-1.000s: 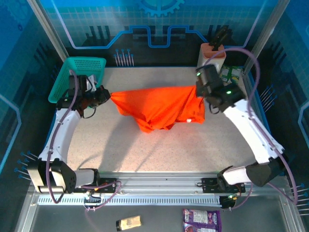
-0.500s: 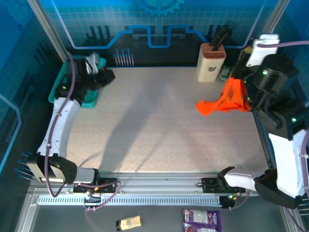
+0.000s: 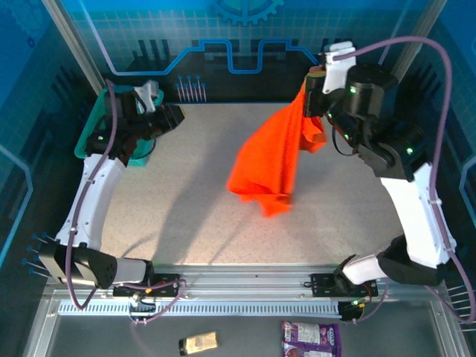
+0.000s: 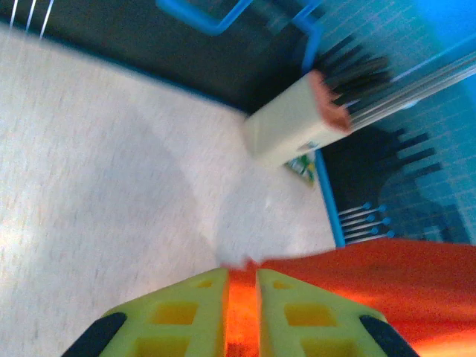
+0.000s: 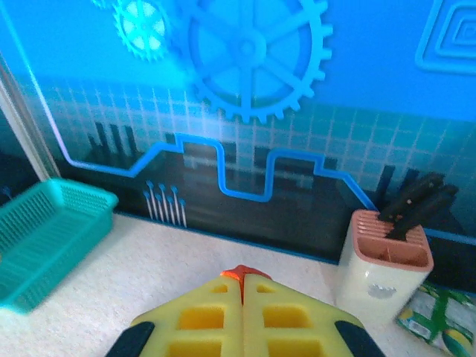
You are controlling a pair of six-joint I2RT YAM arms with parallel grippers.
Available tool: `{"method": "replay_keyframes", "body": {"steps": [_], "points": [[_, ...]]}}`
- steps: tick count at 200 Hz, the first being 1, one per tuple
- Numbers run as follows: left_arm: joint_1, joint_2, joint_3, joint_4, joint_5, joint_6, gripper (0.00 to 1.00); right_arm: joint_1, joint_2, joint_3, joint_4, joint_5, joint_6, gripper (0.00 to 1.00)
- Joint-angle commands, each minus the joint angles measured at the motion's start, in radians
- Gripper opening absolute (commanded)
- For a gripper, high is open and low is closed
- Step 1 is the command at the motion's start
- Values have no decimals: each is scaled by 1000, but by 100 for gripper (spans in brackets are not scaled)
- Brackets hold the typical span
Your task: Fold the inside-out t-shirt
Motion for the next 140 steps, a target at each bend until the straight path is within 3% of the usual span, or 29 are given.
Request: {"method": "replay_keyframes", "body": {"steps": [1, 34, 84, 115, 140], "points": [[-5, -93, -42, -18, -12, 14, 22, 15, -58, -75, 49, -24, 52, 0], [-4, -154, -105, -120, -105, 60, 26, 13, -219, -493, 95, -35, 171, 0], [-6, -165, -276, -119, -127, 47, 27, -15, -332, -1146, 147, -144, 398, 0], [-30, -117, -336, -129, -121, 66, 27, -44, -325, -1332, 173, -150, 445, 0], [-60, -44, -352, -167, -125, 80, 28, -64, -338, -1383, 197, -159, 448, 0]]}}
